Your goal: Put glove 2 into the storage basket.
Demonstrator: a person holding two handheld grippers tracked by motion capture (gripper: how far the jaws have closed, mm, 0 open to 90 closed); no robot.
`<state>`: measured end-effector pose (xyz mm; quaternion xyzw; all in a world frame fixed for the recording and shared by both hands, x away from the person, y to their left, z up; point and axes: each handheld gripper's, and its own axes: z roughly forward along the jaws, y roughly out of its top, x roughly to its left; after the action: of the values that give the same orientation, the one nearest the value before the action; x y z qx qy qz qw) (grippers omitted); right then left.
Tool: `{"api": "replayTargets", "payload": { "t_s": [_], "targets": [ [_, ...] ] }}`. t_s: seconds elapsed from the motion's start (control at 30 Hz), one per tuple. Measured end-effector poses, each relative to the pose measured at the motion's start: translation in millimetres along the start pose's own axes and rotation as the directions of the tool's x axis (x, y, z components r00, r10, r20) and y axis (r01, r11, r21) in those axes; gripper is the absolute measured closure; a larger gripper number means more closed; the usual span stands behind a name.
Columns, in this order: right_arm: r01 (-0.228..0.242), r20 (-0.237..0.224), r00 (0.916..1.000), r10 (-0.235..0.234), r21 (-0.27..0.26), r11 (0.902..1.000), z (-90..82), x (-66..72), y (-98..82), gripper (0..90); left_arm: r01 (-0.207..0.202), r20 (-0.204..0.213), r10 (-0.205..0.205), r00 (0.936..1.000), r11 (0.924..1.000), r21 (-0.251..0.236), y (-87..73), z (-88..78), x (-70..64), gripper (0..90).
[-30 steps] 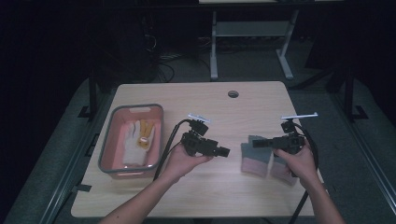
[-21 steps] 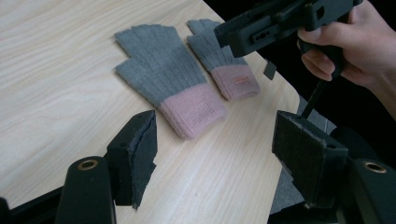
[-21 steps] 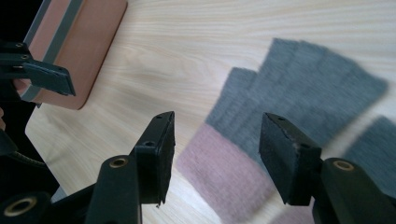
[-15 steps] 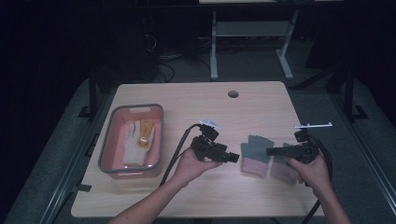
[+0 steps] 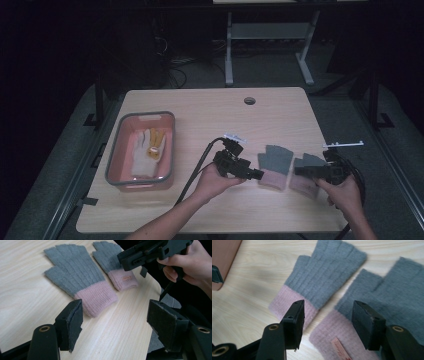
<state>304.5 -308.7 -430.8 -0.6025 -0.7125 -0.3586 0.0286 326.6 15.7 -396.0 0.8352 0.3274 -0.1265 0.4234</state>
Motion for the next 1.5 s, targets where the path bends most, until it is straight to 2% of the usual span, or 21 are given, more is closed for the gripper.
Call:
{"api": "replayTargets", "payload": {
  "t_s": [0.17,0.33,0.47,0.53,0.8,0.93,1.03,1.1,1.3,1.43,1.5],
  "targets": [
    [0.028,0.056,0.998,-0.029,0.004,0.9996,-2.5,-5.3,-3.5,43.4,0.002,0.009,-0.002,1.0,0.9999,0.012,-2.0,7.8,0.5,28.7],
    [0.013,0.111,0.9937,-0.013,0.003,0.9999,-3.1,-10.5,-7.7,44.2,0.013,0.028,-0.014,0.9995,0.9999,0.01,-1.9,12.8,0.0,28.8],
    [0.031,0.179,0.9832,-0.034,0.019,0.9993,0.6,-11.6,-9.7,45.0,0.007,0.03,-0.008,0.9995,0.9998,0.016,-2.0,16.0,-0.1,28.7],
    [0.053,0.219,0.9739,-0.059,0.035,0.998,3.2,-11.7,-10.4,45.8,0.011,0.026,-0.012,0.9996,0.9997,0.019,-2.3,17.4,0.4,28.8],
    [0.08,0.294,0.9499,-0.106,0.098,0.9919,12.7,-3.3,-9.7,52.8,0.015,0.025,-0.015,0.9996,0.9998,0.016,-2.1,17.9,1.6,28.7],
    [0.081,0.295,0.9493,-0.108,0.1,0.9916,14.0,-2.1,-9.6,60.9,0.017,0.019,-0.017,0.9997,0.9998,0.013,-2.9,16.8,1.6,28.7],
    [0.071,0.285,0.9537,-0.095,0.094,0.9931,14.6,-1.4,-10.3,71.7,0.014,0.018,-0.014,0.9997,0.9998,0.015,-4.4,16.4,2.9,28.7],
    [0.056,0.279,0.9569,-0.08,0.092,0.9941,14.8,-1.3,-10.1,75.3,0.018,0.014,-0.018,0.9997,0.9997,0.016,-5.3,15.8,4.1,28.7],
    [0.035,0.27,0.9612,-0.056,0.082,0.9961,13.8,-2.3,-9.6,79.0,0.024,0.009,-0.024,0.9997,0.9996,0.013,-5.7,14.9,5.7,28.7],
    [0.011,0.244,0.9693,-0.028,0.07,0.9975,11.0,-4.1,-8.8,80.1,0.023,0.006,-0.023,0.9997,0.9997,0.013,-5.4,14.4,6.3,28.7],
    [0.012,0.24,0.9703,-0.027,0.064,0.9979,9.3,-4.1,-8.7,80.3,0.027,0.002,-0.027,0.9996,0.9996,0.008,-5.2,13.4,6.6,28.7]
  ]
}}
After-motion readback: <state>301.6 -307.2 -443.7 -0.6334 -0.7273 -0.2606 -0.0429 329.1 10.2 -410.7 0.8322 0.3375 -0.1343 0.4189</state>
